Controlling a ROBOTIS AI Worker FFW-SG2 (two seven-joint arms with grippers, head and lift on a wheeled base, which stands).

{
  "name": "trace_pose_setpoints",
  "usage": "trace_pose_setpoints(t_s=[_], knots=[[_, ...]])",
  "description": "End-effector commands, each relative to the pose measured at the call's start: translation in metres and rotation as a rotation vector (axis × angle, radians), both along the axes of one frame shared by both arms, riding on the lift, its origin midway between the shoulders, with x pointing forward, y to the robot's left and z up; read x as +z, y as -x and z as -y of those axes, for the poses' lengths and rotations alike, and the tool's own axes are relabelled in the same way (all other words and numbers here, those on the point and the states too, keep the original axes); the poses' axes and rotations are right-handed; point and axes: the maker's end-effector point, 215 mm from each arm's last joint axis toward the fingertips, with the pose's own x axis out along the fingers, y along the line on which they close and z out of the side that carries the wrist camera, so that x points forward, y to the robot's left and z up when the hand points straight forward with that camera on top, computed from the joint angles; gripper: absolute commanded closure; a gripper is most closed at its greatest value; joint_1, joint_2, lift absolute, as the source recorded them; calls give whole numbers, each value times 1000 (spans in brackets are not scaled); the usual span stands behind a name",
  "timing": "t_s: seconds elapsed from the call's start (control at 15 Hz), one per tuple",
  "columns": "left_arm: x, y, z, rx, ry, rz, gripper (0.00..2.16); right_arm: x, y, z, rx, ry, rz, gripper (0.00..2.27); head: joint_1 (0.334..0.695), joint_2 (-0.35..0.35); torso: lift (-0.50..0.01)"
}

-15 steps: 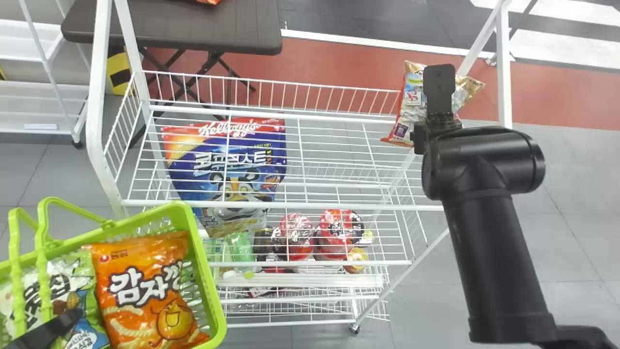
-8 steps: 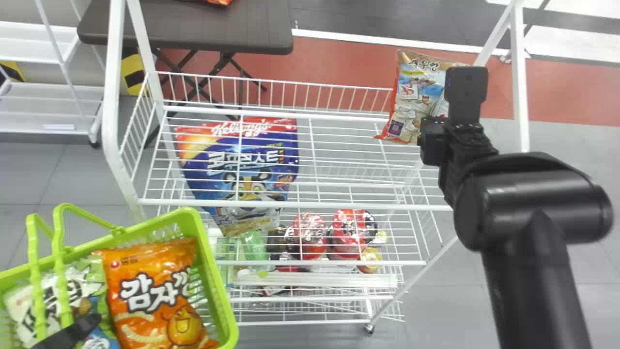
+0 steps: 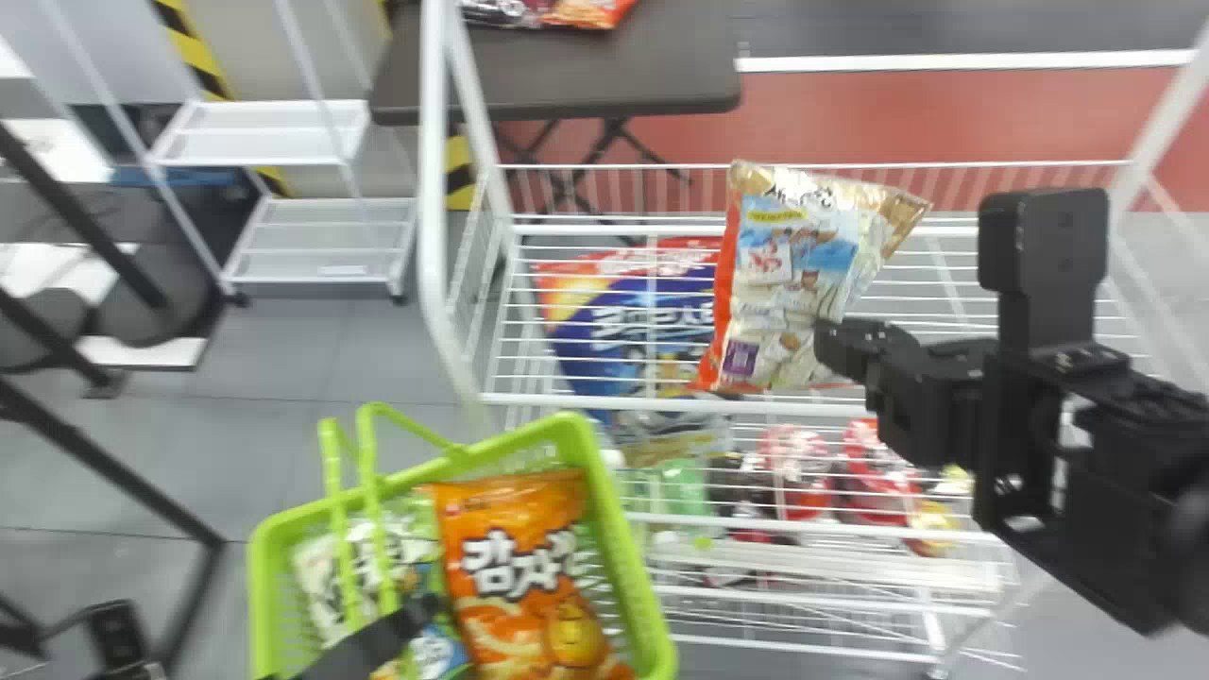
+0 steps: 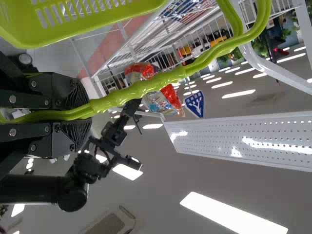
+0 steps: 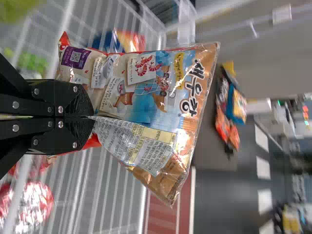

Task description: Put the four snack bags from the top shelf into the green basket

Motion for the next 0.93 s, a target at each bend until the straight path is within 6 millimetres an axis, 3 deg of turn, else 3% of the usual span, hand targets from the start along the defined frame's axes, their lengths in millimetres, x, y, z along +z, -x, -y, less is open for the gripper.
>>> trace_pose_setpoints(t_s=[0.0, 0.13, 0.2, 0.33, 0.6, 0.73, 0.8, 0.87], knots=[[2, 1, 3, -8, 8, 8, 2145, 4, 33, -57, 139, -107, -43, 2253, 695, 246, 0], [3, 1, 5, -13, 9, 10, 2145, 6, 49, -101, 227, -188, -54, 2253, 695, 322, 0], [3, 1, 6, -17, 12, 8, 2145, 7, 53, -112, 245, -226, -70, 2253, 695, 350, 0], [4, 0, 7, -18, 12, 10, 2145, -4, 68, -136, 303, -277, -136, 2253, 695, 350, 0], [5, -2, 8, -23, 11, 16, 2145, -52, 98, -163, 393, -302, -326, 2253, 695, 350, 0], [5, -2, 8, -23, 11, 16, 2145, -78, 112, -160, 416, -240, -408, 2209, 695, 350, 0], [5, -2, 9, -24, 12, 16, 2145, -92, 118, -157, 430, -201, -450, 1963, 695, 350, 0], [5, -2, 9, -24, 12, 16, 2145, -109, 127, -151, 455, -151, -509, 1217, 695, 350, 0]])
